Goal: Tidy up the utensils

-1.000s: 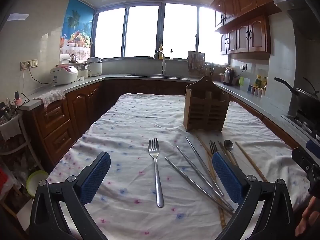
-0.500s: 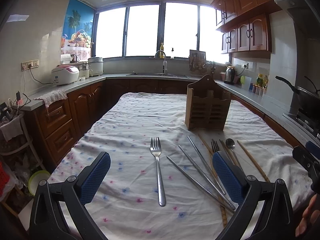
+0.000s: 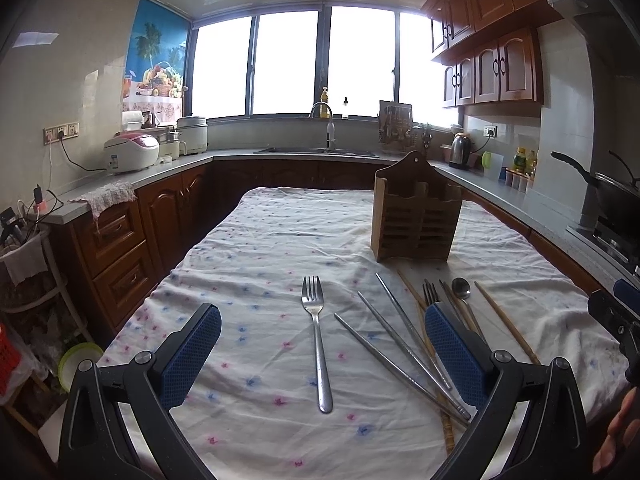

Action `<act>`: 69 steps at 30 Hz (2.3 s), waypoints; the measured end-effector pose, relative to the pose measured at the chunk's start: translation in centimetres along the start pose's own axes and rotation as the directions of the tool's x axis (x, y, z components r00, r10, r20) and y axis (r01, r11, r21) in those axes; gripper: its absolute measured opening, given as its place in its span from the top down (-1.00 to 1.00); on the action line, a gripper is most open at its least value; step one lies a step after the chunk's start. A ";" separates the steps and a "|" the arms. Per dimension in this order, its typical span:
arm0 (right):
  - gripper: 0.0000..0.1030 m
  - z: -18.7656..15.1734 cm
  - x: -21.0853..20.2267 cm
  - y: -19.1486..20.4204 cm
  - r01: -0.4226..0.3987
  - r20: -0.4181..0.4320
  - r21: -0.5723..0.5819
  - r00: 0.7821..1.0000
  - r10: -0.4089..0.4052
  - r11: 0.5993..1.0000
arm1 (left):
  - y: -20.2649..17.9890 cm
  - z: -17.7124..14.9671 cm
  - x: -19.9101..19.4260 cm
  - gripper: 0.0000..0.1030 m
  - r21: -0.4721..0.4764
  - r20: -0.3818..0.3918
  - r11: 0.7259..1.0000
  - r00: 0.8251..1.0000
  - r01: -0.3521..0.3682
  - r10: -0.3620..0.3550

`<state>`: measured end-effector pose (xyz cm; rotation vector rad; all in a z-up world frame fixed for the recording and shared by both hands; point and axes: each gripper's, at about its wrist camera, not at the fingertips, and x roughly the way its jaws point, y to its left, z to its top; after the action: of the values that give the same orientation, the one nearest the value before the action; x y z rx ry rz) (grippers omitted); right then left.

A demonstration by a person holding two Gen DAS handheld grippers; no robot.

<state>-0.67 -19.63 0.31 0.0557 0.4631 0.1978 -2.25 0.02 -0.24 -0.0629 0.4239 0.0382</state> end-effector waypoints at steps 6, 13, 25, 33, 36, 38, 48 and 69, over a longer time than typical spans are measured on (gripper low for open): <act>-1.00 0.1 -0.1 0.0 -0.005 0.007 0.000 1.000 0.005 1.000 | -0.1 0.1 0.0 -0.98 -0.004 0.002 1.000 1.000 -0.003 0.003; -1.00 0.0 0.0 0.1 -0.007 0.006 0.003 1.000 0.007 1.000 | -0.1 0.1 0.0 -0.98 -0.003 0.004 1.000 1.000 -0.001 0.001; -1.00 -0.1 0.1 0.1 -0.010 0.002 0.006 1.000 0.010 1.000 | -0.1 0.1 0.2 -0.98 -0.006 0.002 1.000 1.000 -0.005 0.005; -1.00 0.3 0.7 -0.2 -0.022 -0.021 0.020 1.000 0.023 1.000 | 0.3 0.5 1.0 -0.98 -0.023 -0.033 1.000 0.999 -0.015 0.014; -1.00 0.3 1.1 -0.7 -0.025 -0.037 0.038 0.999 0.027 0.999 | 0.6 0.8 1.5 -0.98 -0.041 -0.062 0.999 0.998 -0.009 0.006; -1.00 0.3 1.4 -0.9 -0.025 -0.044 0.046 0.999 0.027 0.999 | 0.8 1.0 1.9 -0.98 -0.047 -0.077 0.999 0.997 -0.002 -0.002; -1.00 0.6 2.2 -1.7 -0.023 -0.063 0.067 0.998 0.027 0.998 | 0.7 1.7 3.1 -0.98 -0.048 -0.126 0.998 0.991 0.031 -0.036; -0.19 1.9 10.3 -5.3 -0.058 -0.311 0.187 0.943 0.115 0.981 | 1.1 4.3 11.8 0.01 -0.194 -0.423 0.964 0.872 0.181 -0.248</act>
<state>10.15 -22.71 -3.06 0.2200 0.8045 0.2538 10.22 1.65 -1.25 -0.2701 0.8717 -0.1699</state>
